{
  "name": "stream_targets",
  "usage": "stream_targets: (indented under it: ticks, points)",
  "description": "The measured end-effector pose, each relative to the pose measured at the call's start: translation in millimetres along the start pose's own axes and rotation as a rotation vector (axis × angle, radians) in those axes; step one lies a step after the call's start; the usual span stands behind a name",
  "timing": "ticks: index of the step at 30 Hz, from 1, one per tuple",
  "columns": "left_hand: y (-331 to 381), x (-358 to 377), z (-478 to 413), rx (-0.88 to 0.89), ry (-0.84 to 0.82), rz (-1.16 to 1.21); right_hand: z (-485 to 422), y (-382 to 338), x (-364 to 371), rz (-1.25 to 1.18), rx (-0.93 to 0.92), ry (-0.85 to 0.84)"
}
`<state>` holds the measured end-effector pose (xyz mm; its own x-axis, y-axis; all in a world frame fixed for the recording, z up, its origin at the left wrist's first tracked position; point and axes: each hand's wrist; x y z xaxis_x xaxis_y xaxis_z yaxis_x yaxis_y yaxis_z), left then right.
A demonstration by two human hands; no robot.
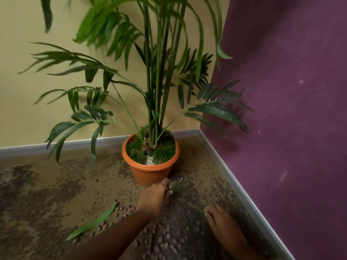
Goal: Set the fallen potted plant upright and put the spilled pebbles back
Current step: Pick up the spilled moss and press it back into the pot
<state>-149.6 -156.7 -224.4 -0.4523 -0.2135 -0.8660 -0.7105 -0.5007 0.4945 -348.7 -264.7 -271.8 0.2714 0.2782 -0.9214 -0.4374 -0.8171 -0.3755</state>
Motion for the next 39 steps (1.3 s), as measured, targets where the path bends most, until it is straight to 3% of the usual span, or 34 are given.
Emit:
stream_targets:
  ticks: [5,11,16,21,25,29,34,39]
  points:
    - [4,-46,-12,0.075,0.084,-0.083,-41,-30,-35,-0.038,-0.084,0.11]
    - [5,-97,-23,0.125,0.169,-0.161,-89,-71,-76,-0.035,-0.133,0.028]
    - [-15,-124,-35,0.023,0.212,-0.172,-120,-82,-95,-0.028,0.055,-0.087]
    - [-51,-130,-47,-0.155,0.263,-0.135,-145,-88,-91,-0.11,0.273,-0.019]
    - [-62,-123,-60,-0.345,0.304,0.083,-164,-97,-72,-0.343,0.37,0.085]
    - [-54,-114,-79,-0.481,0.351,0.363,-181,-109,-55,-0.423,0.41,0.152]
    - [-42,-99,-104,-0.475,0.359,0.55,-209,-112,-53,-0.455,0.452,0.251]
    - [-41,-87,-119,-0.486,0.356,0.538,-223,-108,-47,-0.389,0.449,0.235]
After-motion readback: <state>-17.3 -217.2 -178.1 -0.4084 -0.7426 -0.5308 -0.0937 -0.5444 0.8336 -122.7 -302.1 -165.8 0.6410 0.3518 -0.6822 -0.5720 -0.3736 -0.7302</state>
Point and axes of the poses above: each hand's wrist, its own z-axis away from the middle knuckle, its own x-axis out of the palm, y = z × x, and after that the axes turned 10 degrees about -x, right-handed
